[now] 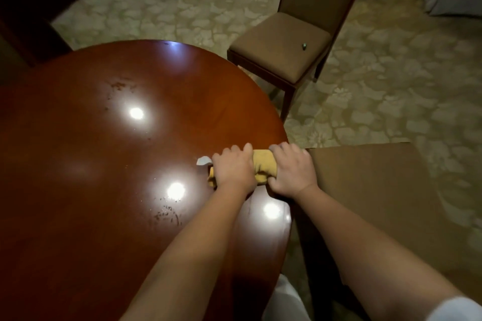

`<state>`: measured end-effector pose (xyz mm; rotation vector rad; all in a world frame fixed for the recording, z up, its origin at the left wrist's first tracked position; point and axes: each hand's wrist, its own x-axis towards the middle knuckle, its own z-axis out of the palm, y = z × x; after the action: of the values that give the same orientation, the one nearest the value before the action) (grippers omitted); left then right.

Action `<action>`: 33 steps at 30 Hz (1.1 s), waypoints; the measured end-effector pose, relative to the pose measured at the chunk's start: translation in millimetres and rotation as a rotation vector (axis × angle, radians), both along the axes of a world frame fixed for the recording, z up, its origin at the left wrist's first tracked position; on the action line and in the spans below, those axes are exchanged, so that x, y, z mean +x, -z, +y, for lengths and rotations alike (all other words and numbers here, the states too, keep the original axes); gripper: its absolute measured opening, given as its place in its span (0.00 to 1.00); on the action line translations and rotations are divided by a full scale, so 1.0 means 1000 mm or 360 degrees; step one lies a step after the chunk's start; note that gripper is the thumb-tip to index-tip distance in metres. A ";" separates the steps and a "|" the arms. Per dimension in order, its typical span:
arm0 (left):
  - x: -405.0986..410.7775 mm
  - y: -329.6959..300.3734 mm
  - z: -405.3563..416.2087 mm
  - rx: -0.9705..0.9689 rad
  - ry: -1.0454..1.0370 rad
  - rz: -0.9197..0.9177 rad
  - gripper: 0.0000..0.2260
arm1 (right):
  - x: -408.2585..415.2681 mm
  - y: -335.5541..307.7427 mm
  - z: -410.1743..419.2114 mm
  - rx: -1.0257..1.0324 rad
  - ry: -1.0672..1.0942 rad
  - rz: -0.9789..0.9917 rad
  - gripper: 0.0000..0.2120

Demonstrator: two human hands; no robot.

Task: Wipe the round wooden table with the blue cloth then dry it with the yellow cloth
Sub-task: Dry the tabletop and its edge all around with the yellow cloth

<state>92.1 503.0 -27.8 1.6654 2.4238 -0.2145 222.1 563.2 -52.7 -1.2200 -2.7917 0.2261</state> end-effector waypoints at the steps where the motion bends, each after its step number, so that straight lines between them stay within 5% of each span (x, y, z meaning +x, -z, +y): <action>1: -0.001 0.000 0.002 -0.0003 0.0008 -0.0003 0.16 | -0.001 0.000 0.002 -0.0007 0.0003 0.0008 0.28; 20: 0.040 -0.008 -0.139 -0.0242 0.0398 -0.0043 0.21 | 0.057 -0.020 -0.167 -0.0245 0.0246 -0.0196 0.27; 33: 0.015 0.006 -0.062 0.0015 0.0255 0.0038 0.18 | 0.025 -0.007 -0.083 -0.0010 0.0212 -0.0067 0.24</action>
<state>106.8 441.3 -34.1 1.8730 2.3116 -0.2477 247.1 480.2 -45.4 -1.4219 -2.7320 0.2020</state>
